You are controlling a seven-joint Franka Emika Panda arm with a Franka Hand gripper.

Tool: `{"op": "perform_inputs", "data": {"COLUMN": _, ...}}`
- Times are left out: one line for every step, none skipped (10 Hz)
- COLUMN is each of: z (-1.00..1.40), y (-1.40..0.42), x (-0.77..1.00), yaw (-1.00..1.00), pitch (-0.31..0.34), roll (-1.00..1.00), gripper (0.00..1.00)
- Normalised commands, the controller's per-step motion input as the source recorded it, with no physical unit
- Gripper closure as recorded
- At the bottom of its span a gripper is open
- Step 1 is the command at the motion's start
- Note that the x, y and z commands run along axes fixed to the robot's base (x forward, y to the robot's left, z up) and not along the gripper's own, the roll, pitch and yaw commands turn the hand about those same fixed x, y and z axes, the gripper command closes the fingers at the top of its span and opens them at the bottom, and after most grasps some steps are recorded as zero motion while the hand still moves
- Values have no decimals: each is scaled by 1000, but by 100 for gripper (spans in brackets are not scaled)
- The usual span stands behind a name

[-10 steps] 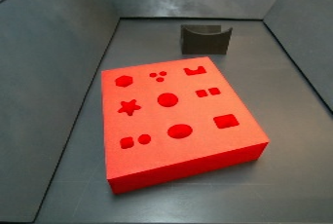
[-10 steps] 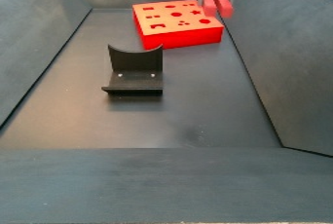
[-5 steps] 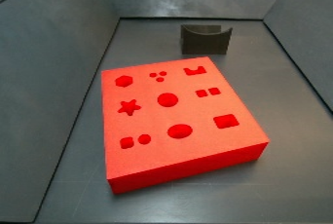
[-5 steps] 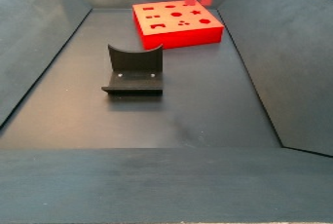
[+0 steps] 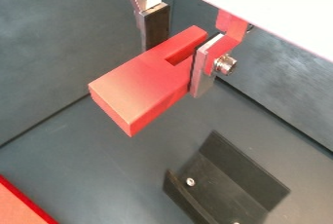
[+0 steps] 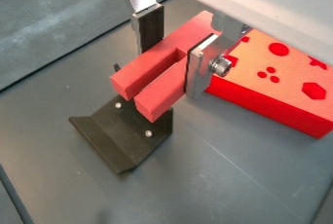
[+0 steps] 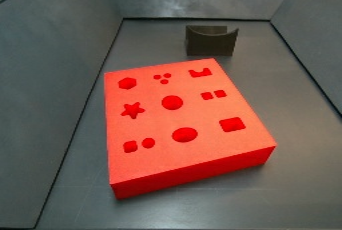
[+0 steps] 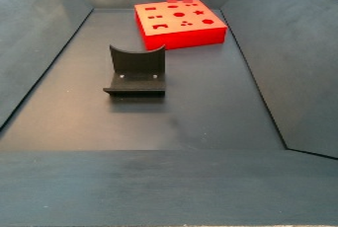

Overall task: Pick up the double-square object. Move up. Rotate the double-square object. Place the double-square object on the fixture. Regrasp the double-square object. Move to above the board. Insert the double-square object.
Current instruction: Place the double-square object on the fixture.

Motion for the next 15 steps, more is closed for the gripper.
{"op": "perform_inputs", "data": {"z": 13, "y": -13, "x": 448, "yaw": 43, "pitch": 166, "roll": -50, "gripper": 100}}
{"op": "perform_inputs", "data": {"z": 13, "y": -10, "x": 393, "yaw": 44, "pitch": 169, "roll": -51, "gripper": 100}}
{"op": "perform_inputs", "data": {"z": -247, "y": 616, "x": 1000, "yaw": 38, "pitch": 43, "roll": -1000, "gripper": 100}}
{"op": "perform_inputs", "data": {"z": -260, "y": 641, "x": 1000, "yaw": 36, "pitch": 41, "roll": -1000, "gripper": 100}}
{"op": "perform_inputs", "data": {"z": -193, "y": 552, "x": 983, "yaw": 5, "pitch": 37, "roll": -1000, "gripper": 100}}
{"op": "perform_inputs", "data": {"z": -83, "y": 327, "x": 872, "yaw": -8, "pitch": 50, "roll": -1000, "gripper": 100}}
{"op": "perform_inputs", "data": {"z": -29, "y": 156, "x": 779, "yaw": -16, "pitch": 81, "roll": -1000, "gripper": 100}}
{"op": "perform_inputs", "data": {"z": -13, "y": 87, "x": 700, "yaw": -23, "pitch": 111, "roll": -1000, "gripper": 100}}
{"op": "perform_inputs", "data": {"z": -22, "y": 82, "x": 629, "yaw": -35, "pitch": 126, "roll": -1000, "gripper": 100}}
{"op": "perform_inputs", "data": {"z": -21, "y": 67, "x": 538, "yaw": -58, "pitch": 148, "roll": -1000, "gripper": 100}}
{"op": "perform_inputs", "data": {"z": -15, "y": 63, "x": 468, "yaw": -69, "pitch": 147, "roll": -859, "gripper": 100}}
{"op": "perform_inputs", "data": {"z": -12, "y": 58, "x": 403, "yaw": -80, "pitch": 136, "roll": -700, "gripper": 100}}
{"op": "perform_inputs", "data": {"z": -14, "y": 56, "x": 338, "yaw": -86, "pitch": 123, "roll": -542, "gripper": 100}}
{"op": "perform_inputs", "data": {"z": -13, "y": 54, "x": 251, "yaw": -91, "pitch": 108, "roll": -335, "gripper": 100}}
{"op": "perform_inputs", "data": {"z": -8, "y": 39, "x": 180, "yaw": -88, "pitch": 101, "roll": -236, "gripper": 100}}
